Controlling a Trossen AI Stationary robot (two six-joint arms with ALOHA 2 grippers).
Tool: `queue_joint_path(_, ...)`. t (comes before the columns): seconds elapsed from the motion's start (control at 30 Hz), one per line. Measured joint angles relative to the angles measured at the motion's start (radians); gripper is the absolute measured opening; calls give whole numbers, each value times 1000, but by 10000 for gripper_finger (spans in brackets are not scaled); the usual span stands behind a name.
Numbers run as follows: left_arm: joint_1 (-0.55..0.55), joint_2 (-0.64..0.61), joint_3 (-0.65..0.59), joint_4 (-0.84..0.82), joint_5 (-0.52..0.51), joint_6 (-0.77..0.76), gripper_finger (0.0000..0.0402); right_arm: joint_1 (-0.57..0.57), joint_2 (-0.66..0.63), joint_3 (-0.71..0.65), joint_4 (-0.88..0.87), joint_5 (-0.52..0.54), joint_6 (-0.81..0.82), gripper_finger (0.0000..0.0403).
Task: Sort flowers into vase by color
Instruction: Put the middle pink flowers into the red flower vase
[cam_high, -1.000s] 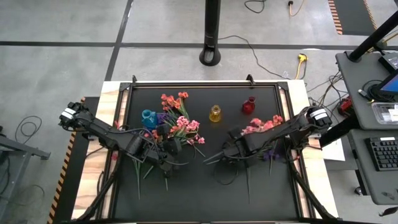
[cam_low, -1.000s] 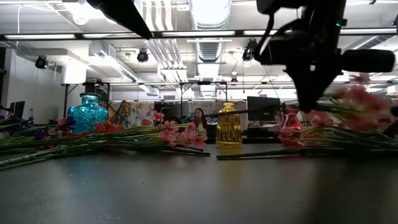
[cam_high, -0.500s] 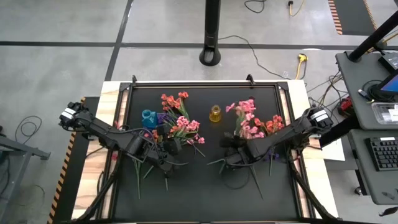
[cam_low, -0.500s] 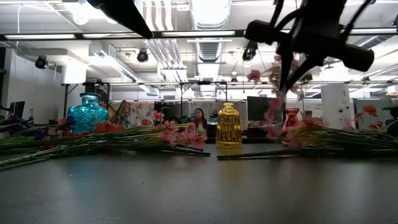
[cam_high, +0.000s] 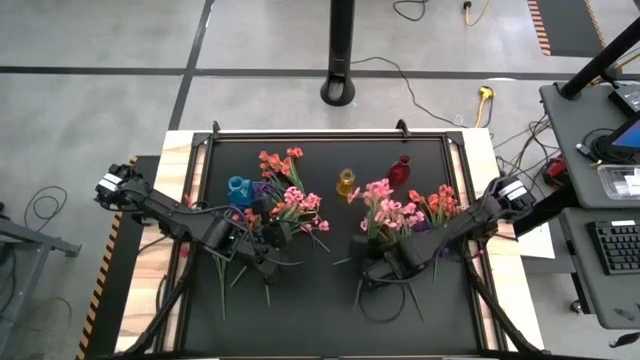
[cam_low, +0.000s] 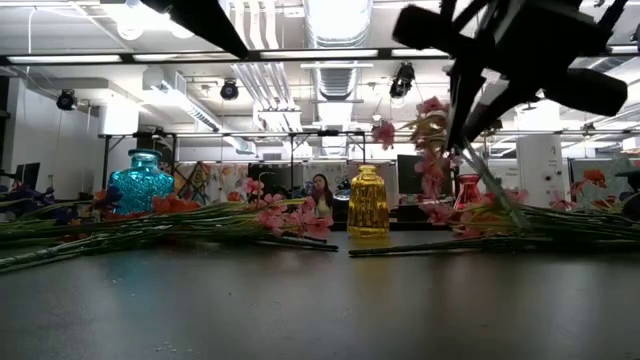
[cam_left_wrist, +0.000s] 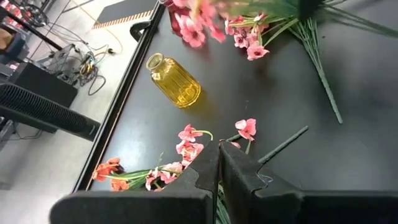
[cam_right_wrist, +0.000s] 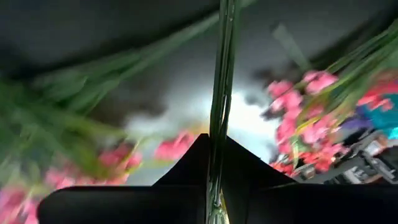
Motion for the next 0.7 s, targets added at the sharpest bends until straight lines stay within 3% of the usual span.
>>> queue_joint_path(0.17,0,0,0,15,0,0,0,33,27,0,103,-56,-33,35)
queue_joint_path(0.3,1,-1,0,18,0,0,0,46,47,-1,111,-56,-129,71)
queue_joint_path(0.47,2,-1,0,26,0,0,0,44,47,0,133,-19,-89,122)
queue_joint_path(0.6,2,-1,0,27,0,0,0,44,38,15,125,128,22,158)
queue_joint_path(0.7,2,-1,0,33,0,-1,0,44,31,40,111,176,295,178)
